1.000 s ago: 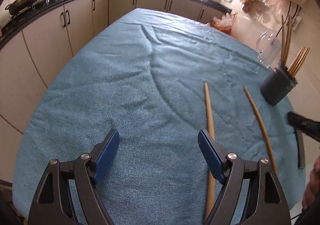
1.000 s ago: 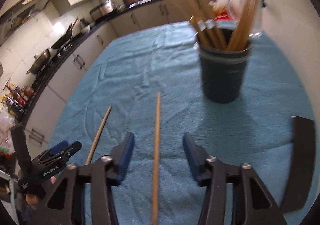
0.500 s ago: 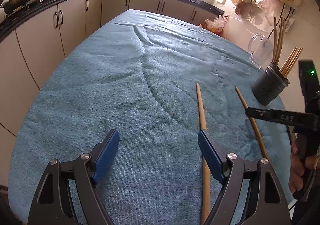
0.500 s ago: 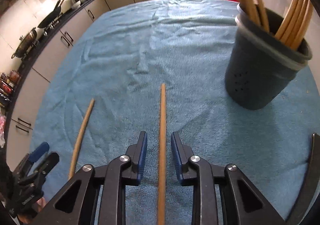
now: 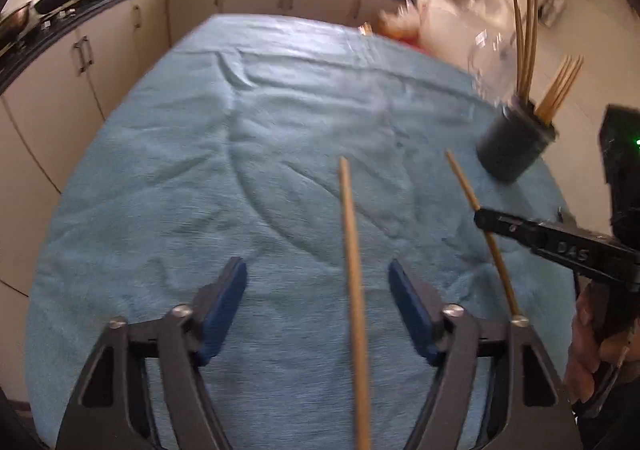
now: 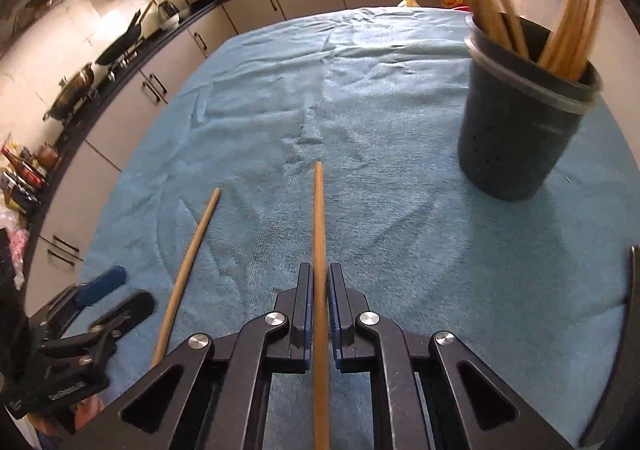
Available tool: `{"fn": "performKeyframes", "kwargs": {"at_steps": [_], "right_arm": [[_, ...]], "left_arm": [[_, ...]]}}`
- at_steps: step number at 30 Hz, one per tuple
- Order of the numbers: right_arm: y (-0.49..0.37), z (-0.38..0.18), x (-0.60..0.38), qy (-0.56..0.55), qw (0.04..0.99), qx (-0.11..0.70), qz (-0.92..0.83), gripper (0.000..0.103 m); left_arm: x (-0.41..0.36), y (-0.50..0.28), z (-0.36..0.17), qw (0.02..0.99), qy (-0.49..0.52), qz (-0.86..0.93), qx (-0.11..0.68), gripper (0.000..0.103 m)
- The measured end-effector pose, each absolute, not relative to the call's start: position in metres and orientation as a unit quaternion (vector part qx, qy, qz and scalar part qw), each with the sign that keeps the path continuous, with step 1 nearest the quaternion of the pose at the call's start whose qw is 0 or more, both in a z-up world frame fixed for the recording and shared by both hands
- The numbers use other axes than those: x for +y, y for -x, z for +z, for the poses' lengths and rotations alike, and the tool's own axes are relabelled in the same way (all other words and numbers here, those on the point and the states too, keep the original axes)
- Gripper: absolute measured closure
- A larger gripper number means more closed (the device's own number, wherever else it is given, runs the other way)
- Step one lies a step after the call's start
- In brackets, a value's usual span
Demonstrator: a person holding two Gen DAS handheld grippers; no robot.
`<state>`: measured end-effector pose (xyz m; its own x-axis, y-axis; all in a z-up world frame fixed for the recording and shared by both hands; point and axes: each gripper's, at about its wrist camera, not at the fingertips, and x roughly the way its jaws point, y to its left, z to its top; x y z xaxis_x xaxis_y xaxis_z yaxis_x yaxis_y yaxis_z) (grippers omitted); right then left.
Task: Organize utensils
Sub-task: 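Close the right tool on a towel chopstick while the left tool moves toward another, then lift the chopstick upright with the right tool while the left tool lifts its chopstick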
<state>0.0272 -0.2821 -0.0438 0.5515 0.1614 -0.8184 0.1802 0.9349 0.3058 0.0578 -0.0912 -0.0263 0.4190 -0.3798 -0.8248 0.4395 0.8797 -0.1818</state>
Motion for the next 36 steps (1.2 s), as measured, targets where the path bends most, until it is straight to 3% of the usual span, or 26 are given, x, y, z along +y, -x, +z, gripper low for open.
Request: {"fn": "performKeyframes", "kwargs": {"at_steps": [1, 3, 6, 9, 14, 19, 29, 36], "right_arm": [[-0.024, -0.042, -0.284, -0.182, 0.863, 0.471, -0.007, 0.095], [-0.018, -0.041, -0.288, -0.185, 0.865, 0.466, -0.011, 0.095], [-0.012, -0.037, -0.295, -0.192, 0.867, 0.459, -0.009, 0.095], [-0.008, -0.034, -0.298, -0.193, 0.87, 0.453, -0.006, 0.095], [-0.007, -0.03, -0.3, -0.2, 0.874, 0.442, 0.003, 0.095], [0.004, -0.018, -0.298, -0.197, 0.884, 0.424, 0.01, 0.095], [0.03, 0.025, -0.285, -0.189, 0.917, 0.351, 0.021, 0.095], [0.047, 0.046, -0.272, -0.184, 0.934, 0.306, 0.03, 0.095]], "left_arm": [[-0.099, -0.06, -0.029, 0.835, -0.037, -0.246, 0.491, 0.058], [-0.112, -0.064, -0.034, 0.825, -0.05, -0.246, 0.507, 0.063], [-0.127, -0.067, -0.037, 0.828, -0.078, -0.231, 0.505, 0.063], [-0.141, -0.071, -0.039, 0.833, -0.123, -0.202, 0.5, 0.08], [-0.153, -0.077, -0.04, 0.84, -0.143, -0.18, 0.491, 0.096], [-0.136, -0.076, -0.029, 0.842, -0.098, -0.204, 0.489, 0.096], [-0.097, -0.044, 0.049, 0.887, -0.032, -0.237, 0.395, 0.096], [-0.089, -0.026, 0.076, 0.897, -0.02, -0.251, 0.362, 0.096]]}}
